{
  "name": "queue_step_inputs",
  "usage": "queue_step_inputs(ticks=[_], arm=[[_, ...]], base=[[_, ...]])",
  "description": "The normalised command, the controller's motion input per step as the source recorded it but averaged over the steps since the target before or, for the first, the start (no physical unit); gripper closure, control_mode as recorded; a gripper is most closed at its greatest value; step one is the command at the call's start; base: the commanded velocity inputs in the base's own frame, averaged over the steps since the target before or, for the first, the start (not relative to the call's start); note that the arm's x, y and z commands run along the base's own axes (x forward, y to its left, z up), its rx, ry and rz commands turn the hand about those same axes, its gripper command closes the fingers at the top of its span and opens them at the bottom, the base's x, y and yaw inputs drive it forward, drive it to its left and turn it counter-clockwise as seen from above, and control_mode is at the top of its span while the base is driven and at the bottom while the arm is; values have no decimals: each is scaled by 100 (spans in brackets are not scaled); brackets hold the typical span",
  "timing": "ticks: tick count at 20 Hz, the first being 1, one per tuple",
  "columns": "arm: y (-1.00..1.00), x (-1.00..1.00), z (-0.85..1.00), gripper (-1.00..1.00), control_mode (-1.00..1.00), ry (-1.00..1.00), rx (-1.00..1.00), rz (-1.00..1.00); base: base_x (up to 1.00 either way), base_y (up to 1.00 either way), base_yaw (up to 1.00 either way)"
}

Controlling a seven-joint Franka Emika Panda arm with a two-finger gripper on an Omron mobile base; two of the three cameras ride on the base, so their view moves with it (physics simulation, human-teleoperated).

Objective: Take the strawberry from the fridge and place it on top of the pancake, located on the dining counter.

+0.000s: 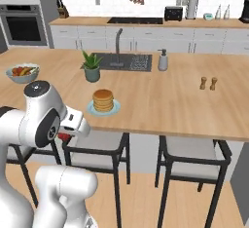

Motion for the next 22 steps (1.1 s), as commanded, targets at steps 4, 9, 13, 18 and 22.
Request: queue_step_inputs(ticks=[4, 9, 13, 18, 22], arm=[[0, 0, 0, 100, 100, 0, 0, 0], [0, 0, 0, 100, 100, 0, 0, 0], [0, 0, 0, 100, 100, 0, 0, 0], [0, 0, 0, 100, 100, 0, 0, 0], [0, 0, 0, 100, 100, 0, 0, 0]], base=[[38, 22, 0], [49, 0, 1], [52, 0, 0], [46, 2, 0], [45, 14, 0]])
